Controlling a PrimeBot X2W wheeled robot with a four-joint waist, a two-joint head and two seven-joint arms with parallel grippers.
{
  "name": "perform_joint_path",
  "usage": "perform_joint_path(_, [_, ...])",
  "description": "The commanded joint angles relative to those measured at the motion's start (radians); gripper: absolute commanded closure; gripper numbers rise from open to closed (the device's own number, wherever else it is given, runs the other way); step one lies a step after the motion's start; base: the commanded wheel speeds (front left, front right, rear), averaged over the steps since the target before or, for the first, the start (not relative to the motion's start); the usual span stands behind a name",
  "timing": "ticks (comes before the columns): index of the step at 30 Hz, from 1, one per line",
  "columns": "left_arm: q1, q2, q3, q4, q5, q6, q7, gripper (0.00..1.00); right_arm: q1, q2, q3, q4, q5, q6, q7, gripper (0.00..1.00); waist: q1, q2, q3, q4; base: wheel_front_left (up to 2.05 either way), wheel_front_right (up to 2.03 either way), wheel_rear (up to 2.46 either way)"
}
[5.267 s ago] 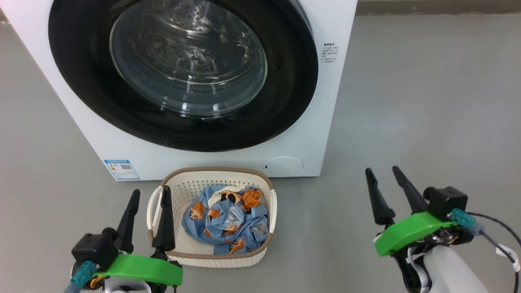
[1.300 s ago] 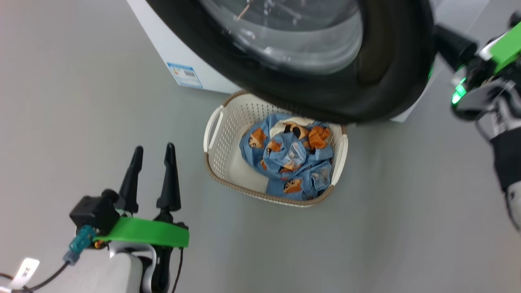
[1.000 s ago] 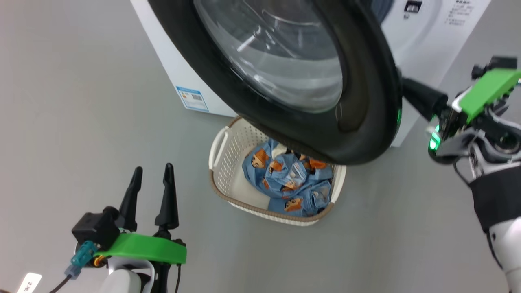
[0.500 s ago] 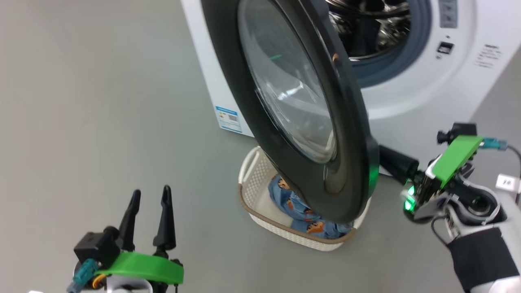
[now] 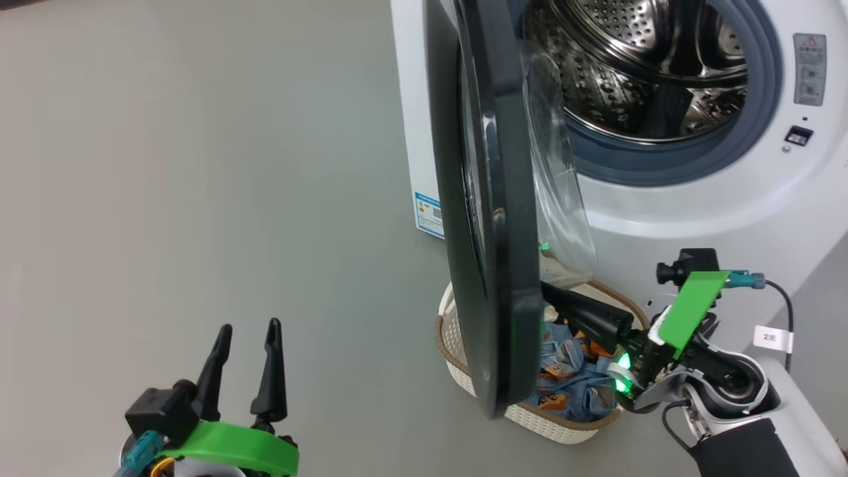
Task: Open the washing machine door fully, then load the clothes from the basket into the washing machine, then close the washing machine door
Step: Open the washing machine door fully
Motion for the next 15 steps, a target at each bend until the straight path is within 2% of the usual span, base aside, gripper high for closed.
perform_joint_path(1, [-0.012, 0.024, 0.030, -0.025, 0.009, 0.002, 0.001, 0.00, -0.011, 0.014, 0.025, -0.036, 0.008, 0.005, 0.009, 1.00, 0.0000, 0.0000, -0.005, 0.008, 0.00, 0.00, 0.00])
perform_joint_path(7, [-0.008, 0.027, 0.029, -0.032, 0.005, 0.008, 0.002, 0.00, -0.013, 0.021, 0.029, -0.034, 0.012, 0.005, 0.010, 1.00, 0.0000, 0.0000, -0.005, 0.002, 0.00, 0.00, 0.00])
perform_joint_path(15, [-0.004, 0.029, 0.027, -0.035, -0.002, 0.013, 0.000, 0.00, -0.010, 0.021, 0.031, -0.038, 0.005, 0.005, 0.013, 1.00, 0.0000, 0.0000, -0.007, -0.051, 0.00, 0.00, 0.00])
